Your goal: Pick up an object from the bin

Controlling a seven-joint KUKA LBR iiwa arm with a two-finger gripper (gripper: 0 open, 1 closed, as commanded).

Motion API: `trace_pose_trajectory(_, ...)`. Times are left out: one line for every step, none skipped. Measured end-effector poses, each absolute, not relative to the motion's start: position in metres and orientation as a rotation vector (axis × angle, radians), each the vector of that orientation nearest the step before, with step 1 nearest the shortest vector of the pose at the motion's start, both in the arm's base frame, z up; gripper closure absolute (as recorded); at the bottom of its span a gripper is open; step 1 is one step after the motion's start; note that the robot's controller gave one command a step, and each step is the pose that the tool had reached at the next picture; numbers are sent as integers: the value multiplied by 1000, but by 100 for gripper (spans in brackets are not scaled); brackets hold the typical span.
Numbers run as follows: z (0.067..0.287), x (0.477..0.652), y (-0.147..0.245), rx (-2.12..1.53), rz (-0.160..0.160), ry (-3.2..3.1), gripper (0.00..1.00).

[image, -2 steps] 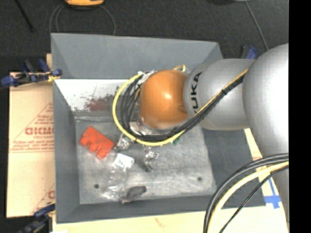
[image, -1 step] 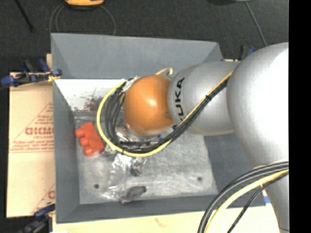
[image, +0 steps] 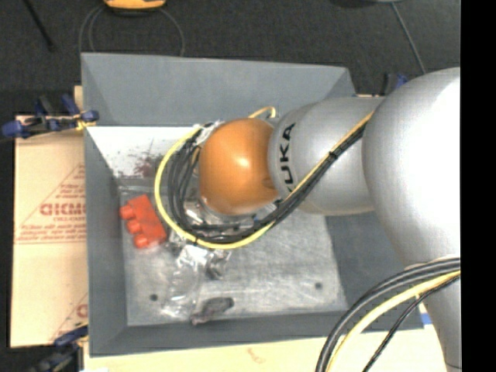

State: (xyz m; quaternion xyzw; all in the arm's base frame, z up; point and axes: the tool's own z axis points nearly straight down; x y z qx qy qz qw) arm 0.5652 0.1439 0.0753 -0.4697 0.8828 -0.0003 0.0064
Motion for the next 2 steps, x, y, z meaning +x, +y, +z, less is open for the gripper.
trace_pose_trajectory(89, 566, 144, -1470, 0, 2772, 100)
trace_pose_trajectory(171, 568, 143, -1462, -5, 2770, 100)
